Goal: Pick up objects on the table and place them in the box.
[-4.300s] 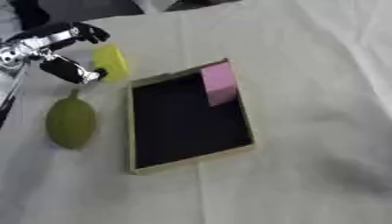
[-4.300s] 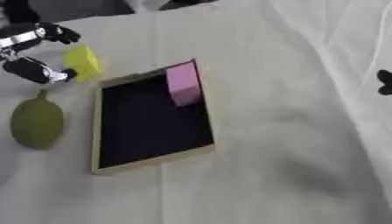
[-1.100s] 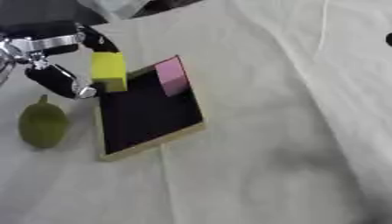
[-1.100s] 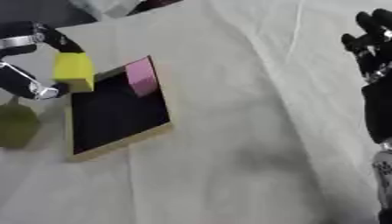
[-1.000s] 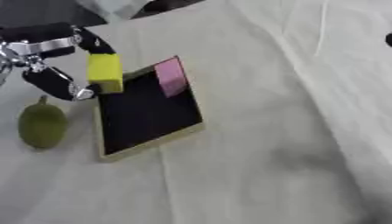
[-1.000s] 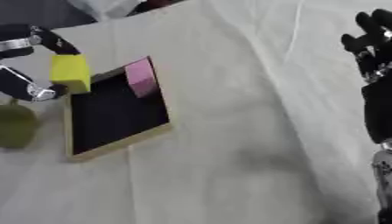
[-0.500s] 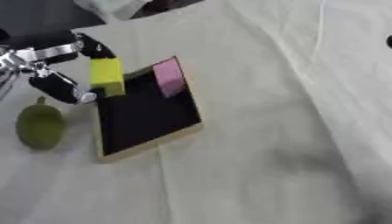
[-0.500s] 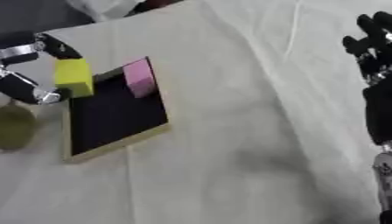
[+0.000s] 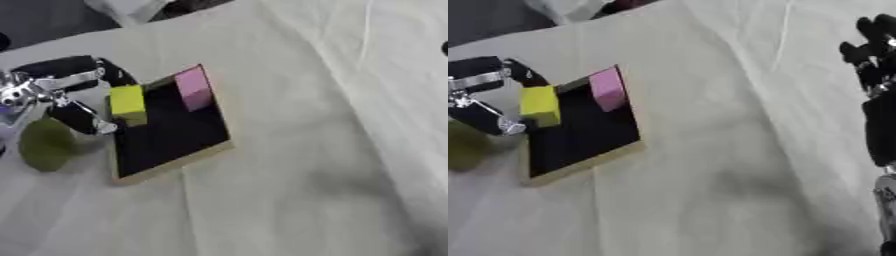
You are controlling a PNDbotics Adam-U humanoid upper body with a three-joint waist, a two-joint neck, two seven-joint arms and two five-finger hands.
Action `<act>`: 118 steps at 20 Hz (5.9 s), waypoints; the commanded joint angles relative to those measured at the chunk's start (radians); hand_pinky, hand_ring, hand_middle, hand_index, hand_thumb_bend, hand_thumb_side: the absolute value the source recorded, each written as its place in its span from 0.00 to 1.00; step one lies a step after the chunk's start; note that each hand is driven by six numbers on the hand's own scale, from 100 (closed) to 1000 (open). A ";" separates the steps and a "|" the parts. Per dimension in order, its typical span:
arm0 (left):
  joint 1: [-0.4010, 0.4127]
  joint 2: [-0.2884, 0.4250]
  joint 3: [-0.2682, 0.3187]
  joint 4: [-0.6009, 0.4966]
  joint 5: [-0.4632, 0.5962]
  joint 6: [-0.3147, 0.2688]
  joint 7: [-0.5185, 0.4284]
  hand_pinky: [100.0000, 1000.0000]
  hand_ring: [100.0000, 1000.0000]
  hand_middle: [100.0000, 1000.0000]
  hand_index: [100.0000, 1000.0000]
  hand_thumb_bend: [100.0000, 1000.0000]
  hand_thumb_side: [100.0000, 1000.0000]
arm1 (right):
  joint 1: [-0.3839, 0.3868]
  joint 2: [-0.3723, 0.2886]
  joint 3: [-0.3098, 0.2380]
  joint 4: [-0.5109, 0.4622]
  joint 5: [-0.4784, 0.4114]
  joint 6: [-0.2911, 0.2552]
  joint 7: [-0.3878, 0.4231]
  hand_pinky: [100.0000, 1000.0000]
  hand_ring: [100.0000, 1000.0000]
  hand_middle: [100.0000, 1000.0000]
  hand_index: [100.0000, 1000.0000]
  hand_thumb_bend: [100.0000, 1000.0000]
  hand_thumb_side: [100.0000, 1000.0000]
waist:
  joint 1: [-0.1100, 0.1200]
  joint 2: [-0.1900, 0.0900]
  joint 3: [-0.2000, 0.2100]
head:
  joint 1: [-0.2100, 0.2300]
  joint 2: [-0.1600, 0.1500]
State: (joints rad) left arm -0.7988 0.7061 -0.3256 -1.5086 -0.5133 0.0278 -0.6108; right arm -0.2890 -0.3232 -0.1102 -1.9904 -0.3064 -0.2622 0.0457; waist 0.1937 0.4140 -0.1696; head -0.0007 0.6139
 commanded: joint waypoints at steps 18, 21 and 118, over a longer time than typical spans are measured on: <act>0.081 0.174 0.061 -0.248 0.040 -0.005 0.034 0.91 0.82 0.75 0.91 0.43 0.12 | 0.028 -0.021 -0.010 -0.010 0.020 -0.005 -0.013 0.91 1.00 0.48 0.81 0.00 0.63 | -0.026 -0.048 0.048 | -0.029 0.022; 0.146 0.219 0.075 -0.291 0.047 0.016 0.035 0.91 0.82 0.75 0.92 0.45 0.13 | 0.028 -0.025 -0.011 -0.010 0.020 -0.006 -0.017 0.91 1.00 0.49 0.81 0.00 0.62 | -0.027 -0.052 0.058 | -0.032 0.031; -0.032 -0.362 -0.063 -0.071 -0.291 -0.054 0.119 0.75 0.57 0.49 0.67 0.00 0.00 | 0.037 -0.016 -0.056 -0.010 0.035 -0.016 -0.103 0.91 1.00 0.48 0.81 0.00 0.63 | -0.083 -0.062 0.117 | 0.037 0.057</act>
State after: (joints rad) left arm -0.8193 0.3422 -0.3864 -1.5859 -0.7889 -0.0172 -0.5055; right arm -0.2457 -0.3322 -0.1654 -1.9903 -0.2820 -0.2788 -0.0601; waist 0.1331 0.3737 -0.0512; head 0.0320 0.6831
